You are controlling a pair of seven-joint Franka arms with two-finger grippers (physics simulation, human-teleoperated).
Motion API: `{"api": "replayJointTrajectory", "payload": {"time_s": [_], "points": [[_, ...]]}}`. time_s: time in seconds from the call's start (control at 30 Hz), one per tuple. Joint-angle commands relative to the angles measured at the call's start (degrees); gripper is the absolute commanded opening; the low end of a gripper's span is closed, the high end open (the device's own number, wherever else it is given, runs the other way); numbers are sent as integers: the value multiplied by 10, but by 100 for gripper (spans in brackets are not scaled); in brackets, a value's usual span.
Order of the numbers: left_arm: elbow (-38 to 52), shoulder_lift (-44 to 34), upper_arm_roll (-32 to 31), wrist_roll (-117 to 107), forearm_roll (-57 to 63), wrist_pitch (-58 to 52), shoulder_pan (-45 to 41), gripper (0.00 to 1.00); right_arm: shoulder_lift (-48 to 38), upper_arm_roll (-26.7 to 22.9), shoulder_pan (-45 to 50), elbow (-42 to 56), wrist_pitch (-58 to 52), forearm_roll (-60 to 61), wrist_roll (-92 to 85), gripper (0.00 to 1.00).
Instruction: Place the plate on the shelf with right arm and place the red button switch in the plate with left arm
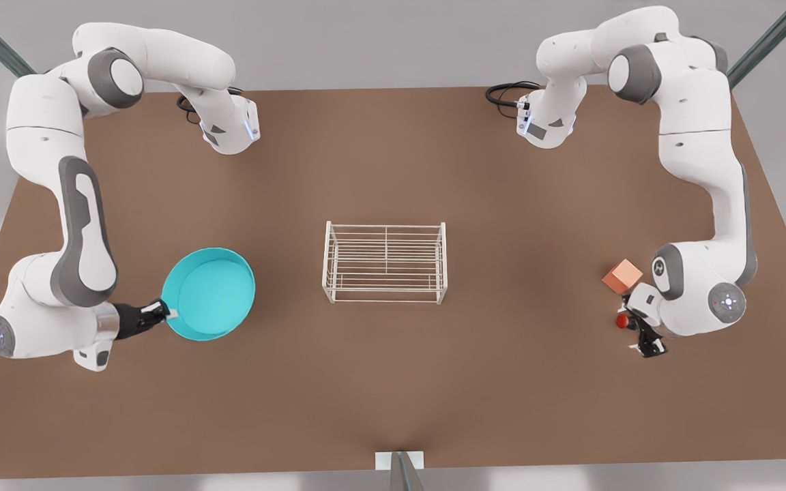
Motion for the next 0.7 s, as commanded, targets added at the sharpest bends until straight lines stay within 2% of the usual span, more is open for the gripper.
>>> {"api": "replayJointTrajectory", "payload": {"time_s": [0.0,0.07,0.17,0.23,0.3,0.5,0.67], "points": [[-1,3,0,95,19,23,7,100,-6,24,3,0,-33,-9,226,13],[-1,9,1,95,20,23,11,100,-7,83,9,0,-29,-28,320,13],[-26,8,1,95,41,45,22,100,-7,106,43,0,-10,-29,410,13],[-46,2,-1,113,41,59,33,100,-7,110,67,0,1,-30,440,14],[-83,-10,-3,115,40,92,41,100,-9,129,109,-2,1,-100,485,14],[-91,-8,-9,115,40,99,44,100,-22,137,177,-19,7,-114,586,14],[-91,11,-15,124,38,133,53,100,-32,149,211,-50,53,-115,687,14]]}}
